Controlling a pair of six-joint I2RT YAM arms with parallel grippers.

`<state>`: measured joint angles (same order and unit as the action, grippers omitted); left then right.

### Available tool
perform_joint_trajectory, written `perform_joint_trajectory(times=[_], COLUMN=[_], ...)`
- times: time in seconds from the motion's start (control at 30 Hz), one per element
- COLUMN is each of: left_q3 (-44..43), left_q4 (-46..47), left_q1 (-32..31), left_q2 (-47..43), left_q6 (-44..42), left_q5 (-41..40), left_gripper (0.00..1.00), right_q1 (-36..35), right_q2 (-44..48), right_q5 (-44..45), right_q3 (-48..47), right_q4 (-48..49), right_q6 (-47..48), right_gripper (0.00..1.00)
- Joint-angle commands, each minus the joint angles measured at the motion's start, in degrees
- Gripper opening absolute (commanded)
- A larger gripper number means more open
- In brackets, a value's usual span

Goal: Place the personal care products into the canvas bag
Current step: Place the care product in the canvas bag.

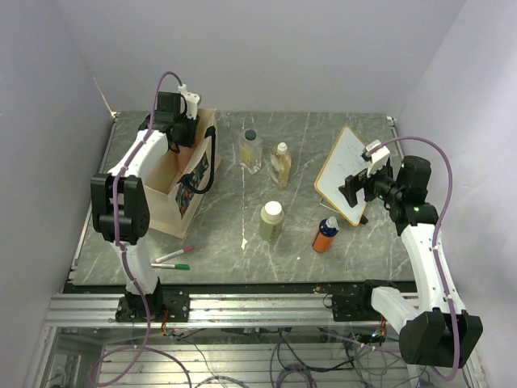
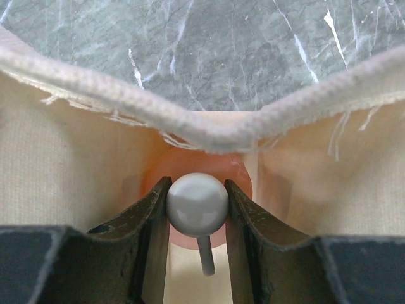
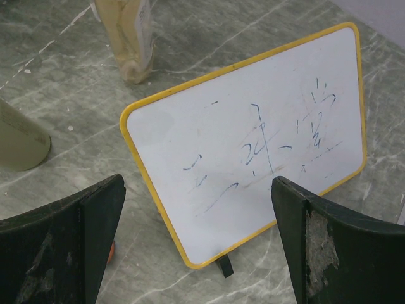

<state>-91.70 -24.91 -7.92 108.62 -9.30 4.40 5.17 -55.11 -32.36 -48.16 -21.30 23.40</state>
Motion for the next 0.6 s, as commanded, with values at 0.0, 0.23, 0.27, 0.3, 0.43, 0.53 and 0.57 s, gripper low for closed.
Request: perform_joint_trajectory(times=[0.0,0.23,0.27,0.3,0.43,0.53,0.57], left_q3=[1.61,0.93,0.6,0.22,-1.2,-1.54,-1.47], left_q4=[1.72,0.05,-0.42,-0.87,-2.68,-3.12,-3.13], left_q1=[0.63,0.62,0.63,0.63,0.63,0.63,0.63], left_q2=[0.21,-1.13,-1.39,-1.68,-3.48,-5.62,-6.49], left_q6=[-1.06,-0.89,-0.85,-0.96,-0.94,-0.51,-0.35], left_q5=[-0.78,-2.41,-2.32,-2.19,-1.21,-0.6,-0.39], left_gripper=[0.45,0.66,0.67,0.69,0.81,0.88,0.89], right_q1=[-0.33,-0.34,-0.31,-0.27,-0.34,-0.34,-0.34], right_q2=[0.11,0.44,0.49,0.46,0.5,0.71,0.74], right_q5=[0.06,0.02,0.02,0.02,-0.08,0.1,0.03], right_q3=[0.44,0.44,0.44,0.44,0.37,0.52,0.52], right_q4=[0.23,0.2,0.25,0.27,0.05,0.22,0.35], right_q6=[0.53,0.71,0.71,0.71,0.81,0.78,0.8], right_gripper=[1.0,1.0,1.0,1.0,1.0,1.0,1.0])
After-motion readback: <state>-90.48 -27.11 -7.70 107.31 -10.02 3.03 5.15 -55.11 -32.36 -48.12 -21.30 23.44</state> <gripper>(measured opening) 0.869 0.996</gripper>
